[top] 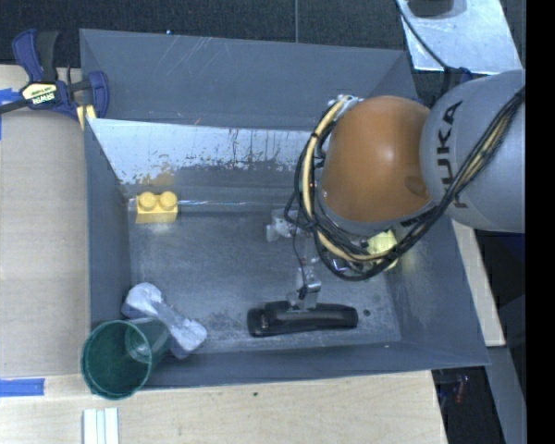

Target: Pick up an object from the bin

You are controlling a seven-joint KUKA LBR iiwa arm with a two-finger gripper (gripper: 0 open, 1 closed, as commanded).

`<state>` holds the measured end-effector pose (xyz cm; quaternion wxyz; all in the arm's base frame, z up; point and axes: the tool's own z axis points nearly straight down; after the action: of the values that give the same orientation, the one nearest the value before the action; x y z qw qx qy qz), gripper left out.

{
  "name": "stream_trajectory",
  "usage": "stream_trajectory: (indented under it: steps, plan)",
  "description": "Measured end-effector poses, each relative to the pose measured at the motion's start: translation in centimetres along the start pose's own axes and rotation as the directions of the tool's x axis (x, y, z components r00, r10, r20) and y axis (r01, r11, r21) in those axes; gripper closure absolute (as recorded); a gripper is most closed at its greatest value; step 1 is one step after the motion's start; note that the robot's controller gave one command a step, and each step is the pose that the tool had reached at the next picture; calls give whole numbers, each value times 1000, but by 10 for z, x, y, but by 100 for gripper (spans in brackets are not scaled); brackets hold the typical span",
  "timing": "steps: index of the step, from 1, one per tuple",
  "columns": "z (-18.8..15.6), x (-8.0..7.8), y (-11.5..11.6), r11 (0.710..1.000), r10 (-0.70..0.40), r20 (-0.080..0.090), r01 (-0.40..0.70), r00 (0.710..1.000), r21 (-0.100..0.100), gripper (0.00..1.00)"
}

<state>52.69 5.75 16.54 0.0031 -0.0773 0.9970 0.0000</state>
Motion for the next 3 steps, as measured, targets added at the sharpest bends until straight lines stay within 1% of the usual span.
stream_trajectory:
  steps: [1, 2, 3]
  plan:
    - [19, 35, -49, 999, -40, 3, 40, 999, 1, 0]
    - [49, 53, -70, 993, -114, 0, 114, 993, -1, 0]
    - [97, 48, -48, 984, -178, 11, 178, 984, 0, 0]
